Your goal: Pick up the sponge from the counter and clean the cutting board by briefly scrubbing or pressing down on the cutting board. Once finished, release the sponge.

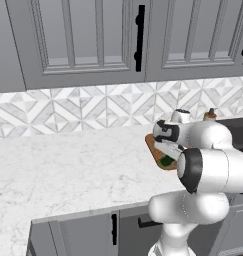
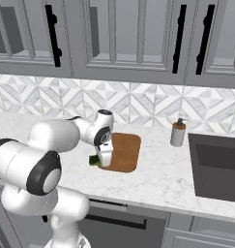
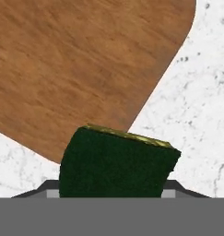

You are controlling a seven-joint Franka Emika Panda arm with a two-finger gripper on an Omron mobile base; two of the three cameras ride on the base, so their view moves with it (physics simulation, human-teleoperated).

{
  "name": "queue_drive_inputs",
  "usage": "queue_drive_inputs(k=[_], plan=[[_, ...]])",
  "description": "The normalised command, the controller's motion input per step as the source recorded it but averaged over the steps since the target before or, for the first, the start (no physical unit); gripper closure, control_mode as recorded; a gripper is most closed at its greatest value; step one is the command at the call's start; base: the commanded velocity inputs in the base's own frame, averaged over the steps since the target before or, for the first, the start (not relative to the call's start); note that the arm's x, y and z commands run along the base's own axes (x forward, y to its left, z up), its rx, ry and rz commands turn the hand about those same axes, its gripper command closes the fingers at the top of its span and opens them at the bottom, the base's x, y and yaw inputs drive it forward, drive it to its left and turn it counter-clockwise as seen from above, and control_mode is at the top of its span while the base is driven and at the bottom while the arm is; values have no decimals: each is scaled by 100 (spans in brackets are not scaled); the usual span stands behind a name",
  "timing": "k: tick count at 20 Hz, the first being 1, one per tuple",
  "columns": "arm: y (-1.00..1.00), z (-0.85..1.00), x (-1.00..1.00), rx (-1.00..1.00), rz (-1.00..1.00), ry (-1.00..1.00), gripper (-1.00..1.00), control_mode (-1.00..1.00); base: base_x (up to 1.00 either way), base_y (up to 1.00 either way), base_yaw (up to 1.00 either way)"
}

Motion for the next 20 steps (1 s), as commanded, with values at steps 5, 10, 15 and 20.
queue_drive_inputs(k=[5, 10, 15, 20], plan=[[-25, -26, 52, 0, -13, 0, 100, -100, 0, 0, 0], [-10, -37, 43, 0, -10, 0, 100, -100, 0, 0, 0], [-15, -51, 36, 0, -9, 0, 100, -100, 0, 0, 0], [-7, -41, 47, 0, -9, 0, 100, -100, 0, 0, 0]])
